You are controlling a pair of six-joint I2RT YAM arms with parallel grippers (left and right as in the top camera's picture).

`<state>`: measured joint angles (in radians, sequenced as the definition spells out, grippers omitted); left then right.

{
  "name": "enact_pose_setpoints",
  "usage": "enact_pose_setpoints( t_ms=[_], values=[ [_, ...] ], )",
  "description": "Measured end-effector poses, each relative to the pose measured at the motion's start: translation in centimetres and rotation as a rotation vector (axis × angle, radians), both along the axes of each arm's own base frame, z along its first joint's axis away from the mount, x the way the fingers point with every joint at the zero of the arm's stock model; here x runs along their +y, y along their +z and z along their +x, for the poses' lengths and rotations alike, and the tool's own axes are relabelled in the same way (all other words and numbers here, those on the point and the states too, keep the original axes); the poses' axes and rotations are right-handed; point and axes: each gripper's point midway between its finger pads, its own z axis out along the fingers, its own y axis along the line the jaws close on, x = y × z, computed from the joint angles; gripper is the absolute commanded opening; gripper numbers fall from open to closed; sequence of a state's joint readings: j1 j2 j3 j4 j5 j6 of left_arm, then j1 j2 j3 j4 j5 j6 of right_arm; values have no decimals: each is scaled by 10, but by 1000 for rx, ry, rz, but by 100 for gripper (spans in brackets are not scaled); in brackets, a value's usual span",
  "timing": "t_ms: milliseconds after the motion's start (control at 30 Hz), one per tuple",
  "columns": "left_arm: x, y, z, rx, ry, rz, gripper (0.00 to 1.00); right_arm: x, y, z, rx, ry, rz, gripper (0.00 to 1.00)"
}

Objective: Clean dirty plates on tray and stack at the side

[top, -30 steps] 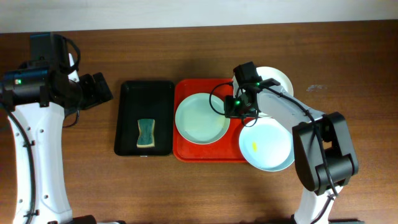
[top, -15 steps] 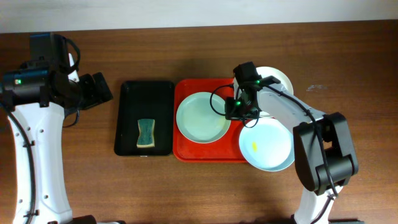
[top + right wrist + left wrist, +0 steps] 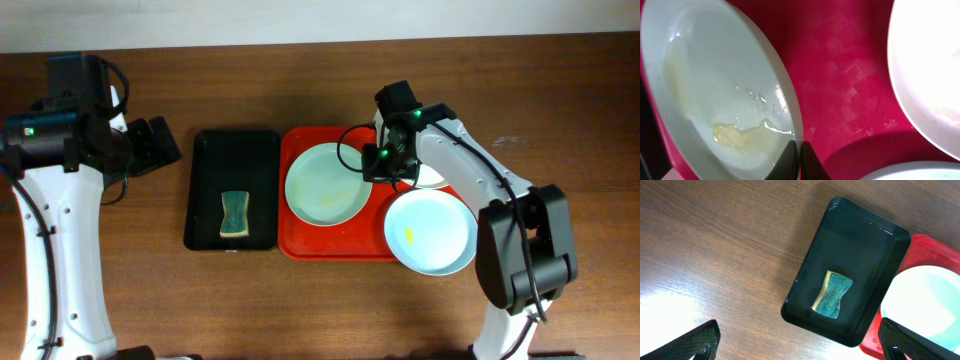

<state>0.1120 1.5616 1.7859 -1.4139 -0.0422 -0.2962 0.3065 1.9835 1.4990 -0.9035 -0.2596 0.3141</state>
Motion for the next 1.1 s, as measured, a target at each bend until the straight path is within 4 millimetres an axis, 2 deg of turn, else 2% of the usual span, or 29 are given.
enact_pose_setpoints(
  t_ms=[167,400,633,767,867,967,1100],
  values=[
    [0,0,0,0,0,0,99,0,18,0,-24,0,8,4],
    [0,0,0,0,0,0,99,2,33,4,-40,0,17,4],
    [0,0,0,0,0,0,99,19,52,37,-171,-39,74,4],
    [0,0,0,0,0,0,99,48,62,51,-272,-54,88,4],
    [0,0,0,1,0,0,99,80,73,59,-375,-46,95,4],
    [0,0,0,0,0,0,99,107,85,62,-476,-37,83,4],
    [0,0,0,0,0,0,99,134,96,65,-609,-43,31,4]
  ],
)
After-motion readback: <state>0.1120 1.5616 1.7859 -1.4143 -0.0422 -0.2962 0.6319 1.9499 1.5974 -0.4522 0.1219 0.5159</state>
